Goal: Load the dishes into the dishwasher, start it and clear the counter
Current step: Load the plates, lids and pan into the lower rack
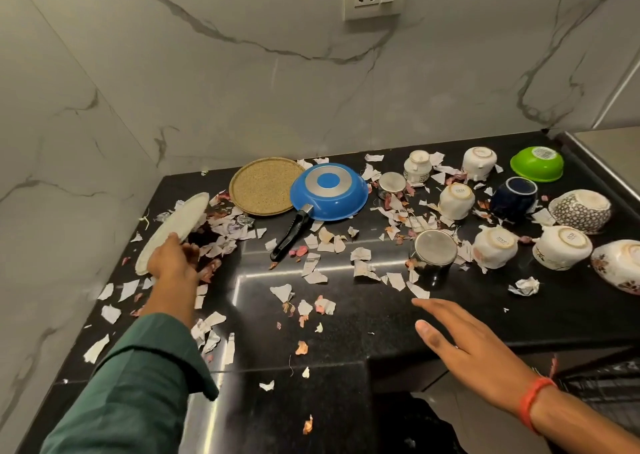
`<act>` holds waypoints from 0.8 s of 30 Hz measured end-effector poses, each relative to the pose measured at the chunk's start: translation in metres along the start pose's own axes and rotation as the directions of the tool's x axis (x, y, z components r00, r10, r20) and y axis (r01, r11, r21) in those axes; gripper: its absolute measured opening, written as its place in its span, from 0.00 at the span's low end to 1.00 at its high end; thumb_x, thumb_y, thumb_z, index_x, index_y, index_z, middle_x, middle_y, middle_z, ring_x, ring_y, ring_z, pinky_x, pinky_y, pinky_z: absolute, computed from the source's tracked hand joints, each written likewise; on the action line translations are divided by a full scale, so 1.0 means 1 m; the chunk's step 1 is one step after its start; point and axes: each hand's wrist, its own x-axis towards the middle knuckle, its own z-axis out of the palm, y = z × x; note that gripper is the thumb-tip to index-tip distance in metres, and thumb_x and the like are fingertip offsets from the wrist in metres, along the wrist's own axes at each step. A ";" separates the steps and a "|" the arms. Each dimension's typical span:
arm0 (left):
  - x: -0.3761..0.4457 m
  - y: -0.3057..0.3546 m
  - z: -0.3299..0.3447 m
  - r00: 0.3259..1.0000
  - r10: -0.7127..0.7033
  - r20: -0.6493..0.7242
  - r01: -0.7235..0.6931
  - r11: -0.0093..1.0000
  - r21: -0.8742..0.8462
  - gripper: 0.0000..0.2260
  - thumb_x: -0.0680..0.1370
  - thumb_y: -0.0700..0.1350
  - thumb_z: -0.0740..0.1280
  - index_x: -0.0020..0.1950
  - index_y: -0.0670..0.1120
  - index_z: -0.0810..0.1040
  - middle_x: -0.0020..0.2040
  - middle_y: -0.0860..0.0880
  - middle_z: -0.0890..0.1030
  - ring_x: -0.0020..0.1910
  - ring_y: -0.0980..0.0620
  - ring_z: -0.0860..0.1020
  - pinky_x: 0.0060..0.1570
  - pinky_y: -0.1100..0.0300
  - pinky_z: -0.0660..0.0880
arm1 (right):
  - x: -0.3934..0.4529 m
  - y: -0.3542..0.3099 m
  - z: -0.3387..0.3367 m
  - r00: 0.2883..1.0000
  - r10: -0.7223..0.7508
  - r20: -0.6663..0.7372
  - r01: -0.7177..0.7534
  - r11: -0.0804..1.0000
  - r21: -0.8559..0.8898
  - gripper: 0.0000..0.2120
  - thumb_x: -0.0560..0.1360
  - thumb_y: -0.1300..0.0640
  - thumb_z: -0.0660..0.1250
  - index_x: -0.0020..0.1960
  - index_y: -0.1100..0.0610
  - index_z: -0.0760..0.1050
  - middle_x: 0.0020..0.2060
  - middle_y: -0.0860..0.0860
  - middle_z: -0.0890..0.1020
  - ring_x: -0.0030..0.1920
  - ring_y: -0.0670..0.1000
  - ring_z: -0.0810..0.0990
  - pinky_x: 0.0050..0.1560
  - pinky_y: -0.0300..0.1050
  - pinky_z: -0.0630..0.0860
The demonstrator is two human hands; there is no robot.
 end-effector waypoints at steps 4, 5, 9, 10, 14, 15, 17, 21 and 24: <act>-0.004 0.047 -0.021 0.993 -0.037 0.108 0.070 0.943 -0.325 0.06 0.82 0.42 0.65 0.45 0.45 0.75 0.27 0.53 0.75 0.23 0.59 0.74 0.32 0.68 0.78 | 0.008 -0.011 0.004 0.999 -0.034 0.017 0.035 0.999 -0.021 0.27 0.78 0.34 0.53 0.76 0.39 0.63 0.69 0.32 0.65 0.70 0.34 0.62 0.66 0.32 0.60; -0.013 0.052 -0.034 0.982 -0.012 0.186 0.090 0.905 -0.415 0.04 0.82 0.43 0.65 0.48 0.45 0.75 0.27 0.54 0.77 0.26 0.60 0.76 0.33 0.68 0.78 | 0.010 -0.013 0.006 0.999 -0.043 0.024 0.043 0.999 -0.022 0.27 0.78 0.34 0.53 0.76 0.39 0.63 0.70 0.33 0.65 0.70 0.34 0.62 0.67 0.33 0.59; -0.076 0.043 -0.075 0.856 -0.038 0.515 0.296 0.853 -0.430 0.17 0.76 0.38 0.66 0.64 0.50 0.71 0.44 0.58 0.80 0.37 0.63 0.77 0.38 0.67 0.76 | 0.014 -0.023 0.010 0.997 -0.068 0.042 0.069 0.997 -0.045 0.27 0.79 0.33 0.52 0.76 0.39 0.62 0.72 0.35 0.64 0.73 0.37 0.61 0.71 0.36 0.59; -0.079 0.042 -0.078 0.826 -0.085 0.557 0.401 0.782 -0.476 0.13 0.74 0.36 0.64 0.57 0.46 0.73 0.37 0.57 0.79 0.32 0.63 0.76 0.35 0.70 0.75 | 0.015 -0.026 0.011 0.996 -0.079 0.048 0.081 0.996 -0.047 0.27 0.79 0.33 0.52 0.76 0.39 0.62 0.71 0.34 0.64 0.72 0.36 0.60 0.70 0.36 0.59; -0.109 0.030 -0.072 0.914 -0.034 0.405 0.208 0.895 -0.395 0.01 0.67 0.42 0.67 0.35 0.48 0.78 0.21 0.55 0.66 0.19 0.60 0.66 0.23 0.72 0.68 | 0.017 -0.039 0.011 0.992 -0.115 0.052 0.115 0.993 -0.011 0.28 0.78 0.32 0.52 0.76 0.39 0.62 0.70 0.34 0.65 0.71 0.36 0.62 0.69 0.36 0.60; -0.123 0.020 -0.073 0.903 -0.028 0.428 0.188 0.923 -0.335 0.02 0.69 0.43 0.68 0.36 0.49 0.77 0.21 0.55 0.65 0.19 0.60 0.65 0.22 0.71 0.66 | 0.017 -0.041 0.011 0.993 -0.106 0.046 0.104 0.994 0.040 0.29 0.77 0.31 0.52 0.75 0.39 0.64 0.69 0.34 0.67 0.71 0.37 0.64 0.69 0.36 0.62; -0.157 0.002 -0.079 0.885 -0.001 0.465 0.122 0.966 -0.230 0.09 0.77 0.44 0.67 0.36 0.52 0.74 0.22 0.54 0.63 0.19 0.58 0.63 0.22 0.69 0.63 | 0.019 -0.048 0.008 0.999 -0.036 0.040 0.025 0.966 0.256 0.27 0.75 0.31 0.56 0.72 0.38 0.67 0.66 0.35 0.72 0.67 0.36 0.70 0.66 0.34 0.66; -0.212 -0.035 -0.085 0.817 0.093 0.569 -0.100 0.995 -0.019 0.07 0.82 0.46 0.64 0.45 0.45 0.76 0.26 0.54 0.66 0.20 0.58 0.60 0.22 0.65 0.63 | 0.022 -0.055 -0.003 0.979 0.144 0.144 -0.203 0.712 0.672 0.33 0.70 0.28 0.59 0.68 0.45 0.74 0.61 0.46 0.82 0.60 0.46 0.81 0.66 0.50 0.75; -0.241 -0.067 -0.093 0.727 0.111 0.678 -0.210 0.976 0.066 0.11 0.82 0.42 0.64 0.41 0.39 0.71 0.24 0.49 0.63 0.17 0.54 0.59 0.20 0.66 0.63 | 0.017 -0.055 -0.017 0.960 0.221 0.171 -0.249 0.401 0.882 0.31 0.75 0.30 0.58 0.65 0.53 0.78 0.54 0.55 0.86 0.56 0.55 0.85 0.64 0.57 0.76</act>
